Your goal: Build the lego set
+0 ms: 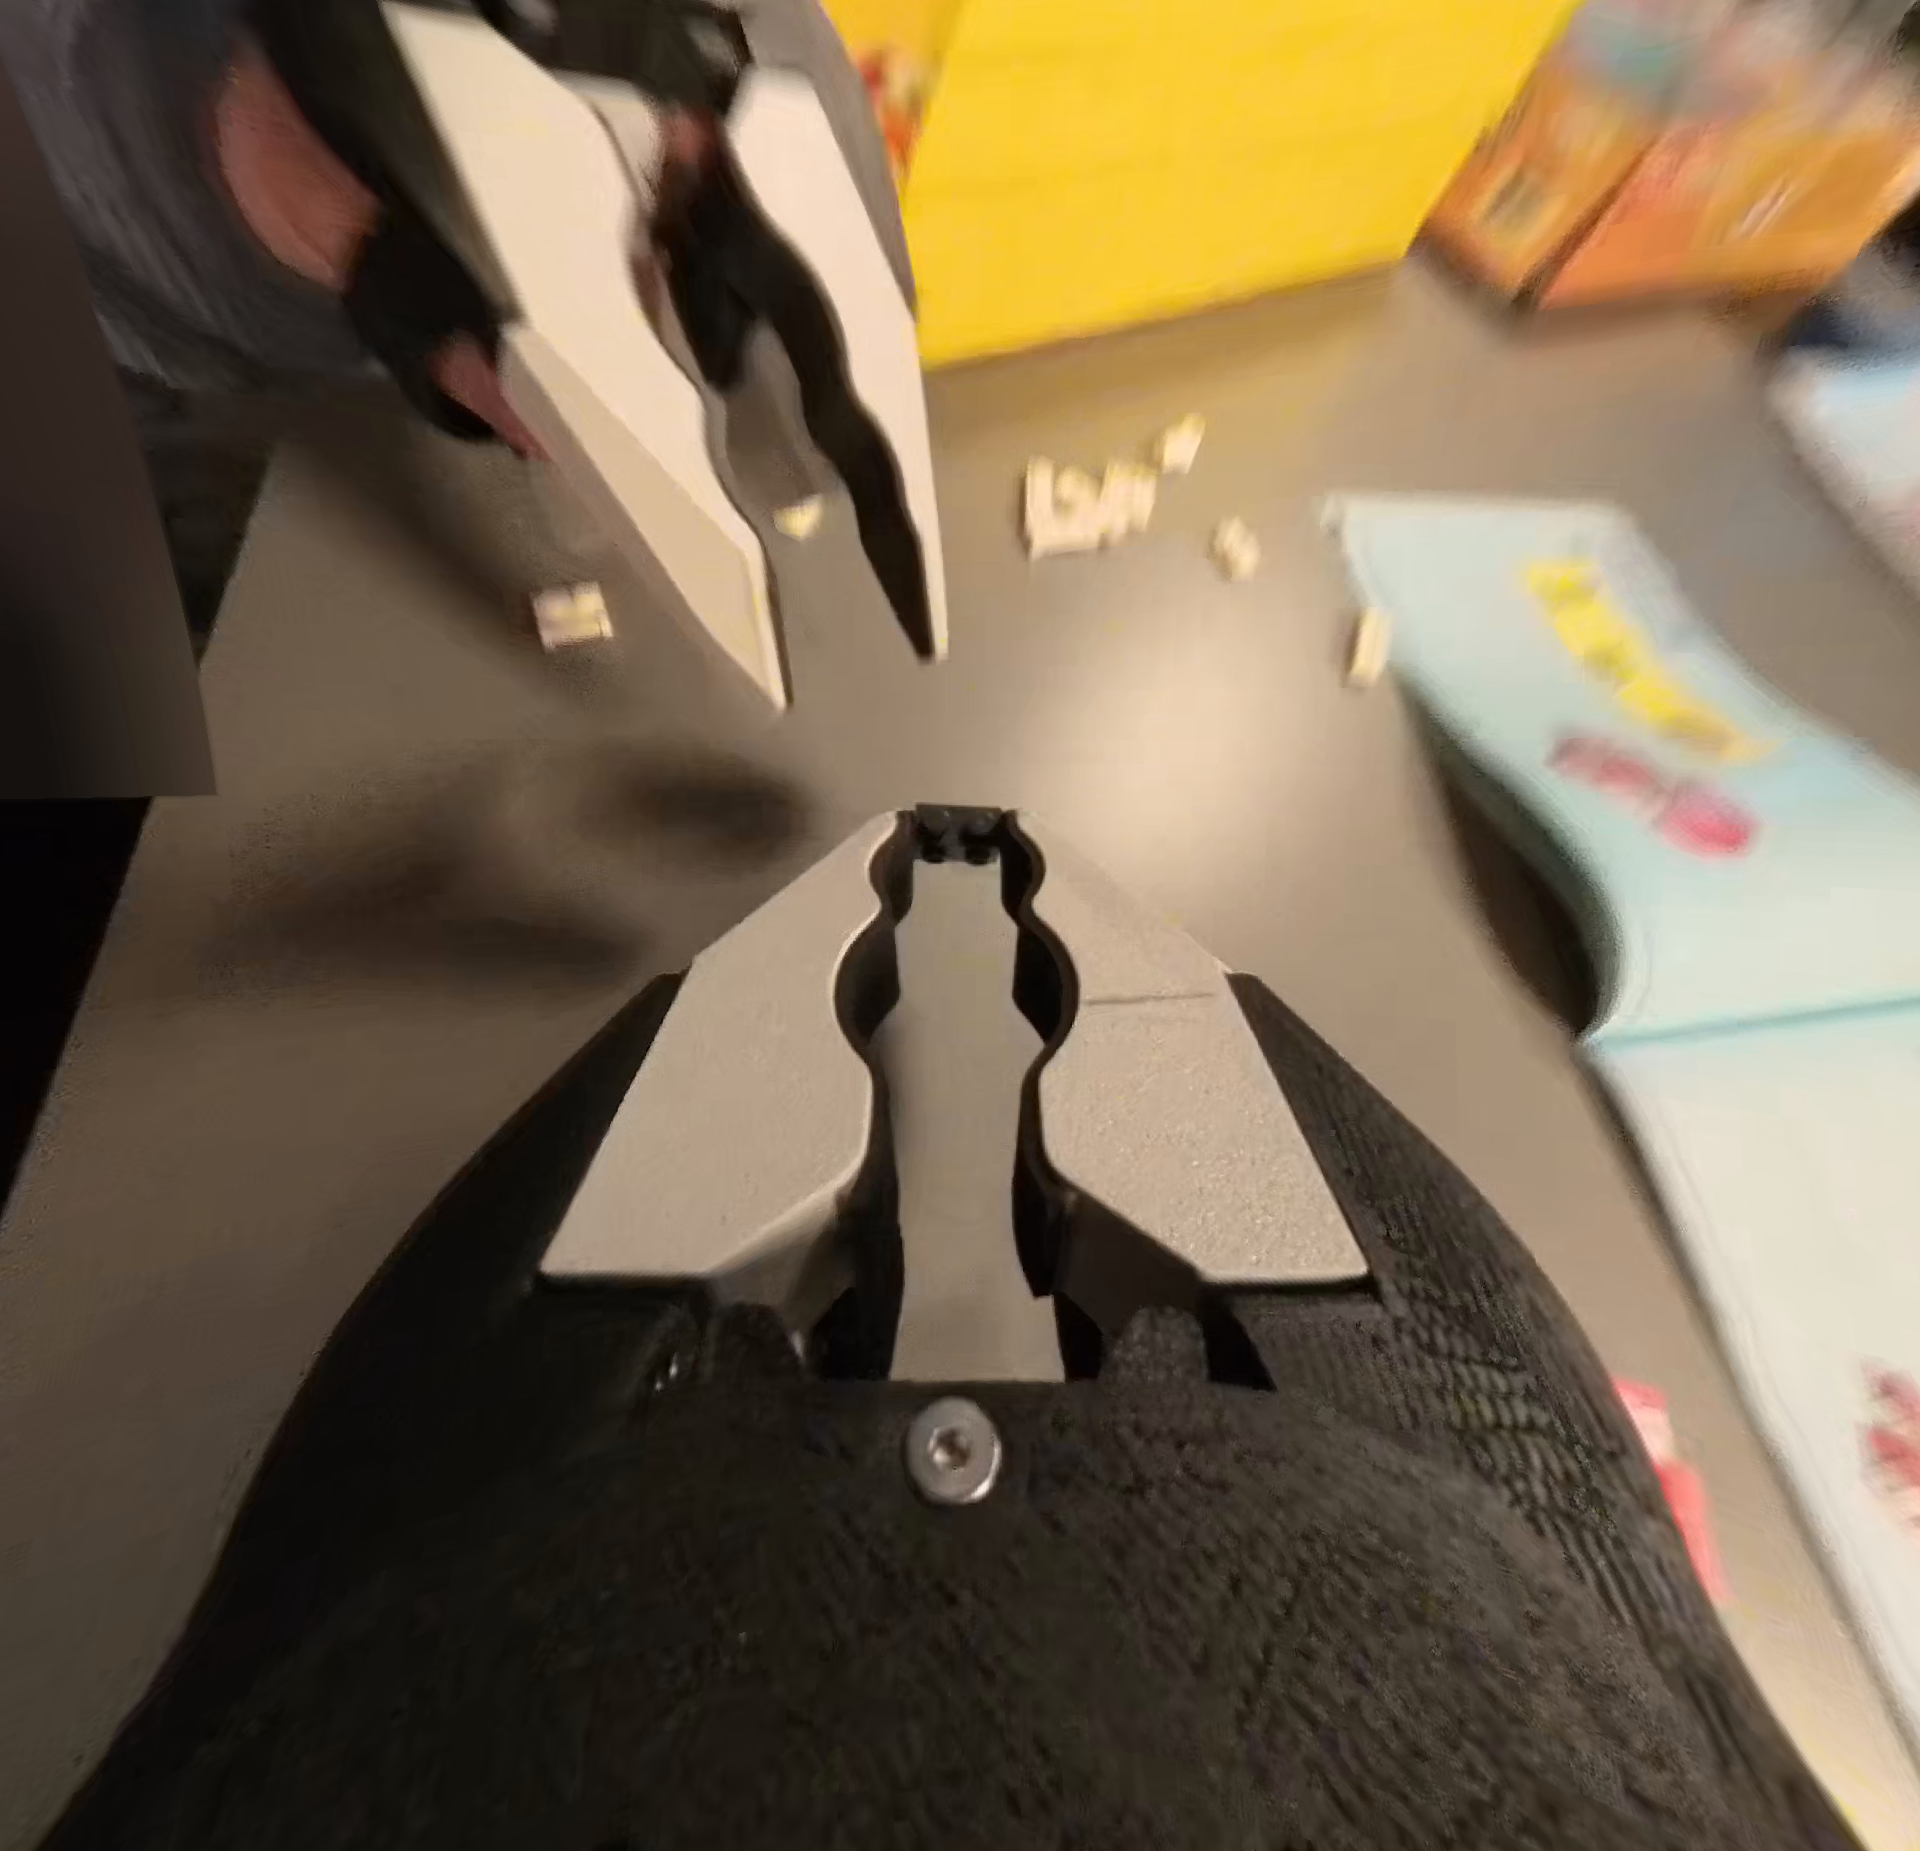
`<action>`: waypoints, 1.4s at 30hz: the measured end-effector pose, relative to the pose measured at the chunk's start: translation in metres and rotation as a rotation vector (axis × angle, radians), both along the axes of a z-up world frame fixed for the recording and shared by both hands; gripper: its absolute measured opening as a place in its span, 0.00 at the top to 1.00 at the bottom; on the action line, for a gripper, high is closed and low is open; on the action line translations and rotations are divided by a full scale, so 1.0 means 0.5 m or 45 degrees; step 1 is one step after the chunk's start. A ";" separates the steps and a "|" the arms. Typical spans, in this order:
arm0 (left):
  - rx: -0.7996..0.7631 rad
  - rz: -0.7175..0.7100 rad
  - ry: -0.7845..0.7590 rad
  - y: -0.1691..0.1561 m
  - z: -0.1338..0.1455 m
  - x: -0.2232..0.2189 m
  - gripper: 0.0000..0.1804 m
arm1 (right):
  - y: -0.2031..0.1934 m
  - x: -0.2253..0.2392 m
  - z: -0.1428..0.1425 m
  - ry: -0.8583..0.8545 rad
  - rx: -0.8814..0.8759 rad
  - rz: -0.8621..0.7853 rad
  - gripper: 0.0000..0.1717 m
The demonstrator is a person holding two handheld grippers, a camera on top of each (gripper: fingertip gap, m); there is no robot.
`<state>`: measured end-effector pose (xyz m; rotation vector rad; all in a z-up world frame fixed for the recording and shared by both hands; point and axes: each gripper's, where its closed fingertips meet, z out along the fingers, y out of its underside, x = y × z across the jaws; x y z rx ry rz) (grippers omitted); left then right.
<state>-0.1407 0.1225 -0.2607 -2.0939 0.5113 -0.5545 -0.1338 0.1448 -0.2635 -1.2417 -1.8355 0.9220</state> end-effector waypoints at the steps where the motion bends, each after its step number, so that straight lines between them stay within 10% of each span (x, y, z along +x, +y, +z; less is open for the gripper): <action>1: 0.011 0.000 -0.061 -0.001 0.011 0.004 0.82 | -0.003 -0.004 0.029 0.124 0.091 0.006 0.91; 8: 0.249 0.140 -0.537 0.006 0.120 0.002 0.84 | 0.006 -0.010 0.112 0.405 0.791 -0.076 0.91; 27: 0.382 0.440 0.046 0.062 0.086 -0.011 0.95 | 0.012 -0.060 0.100 0.213 1.429 -0.244 0.91; 30: 0.417 0.462 0.111 0.062 0.088 -0.020 0.95 | -0.007 -0.061 0.106 0.317 1.254 -0.224 0.88; 35: 0.607 0.525 0.025 0.028 0.138 -0.072 0.95 | -0.007 -0.029 0.052 0.159 0.336 -0.168 0.82; 42: 1.088 0.142 -0.746 -0.092 0.287 -0.032 0.96 | 0.002 -0.022 -0.050 -0.211 -0.022 -0.121 0.81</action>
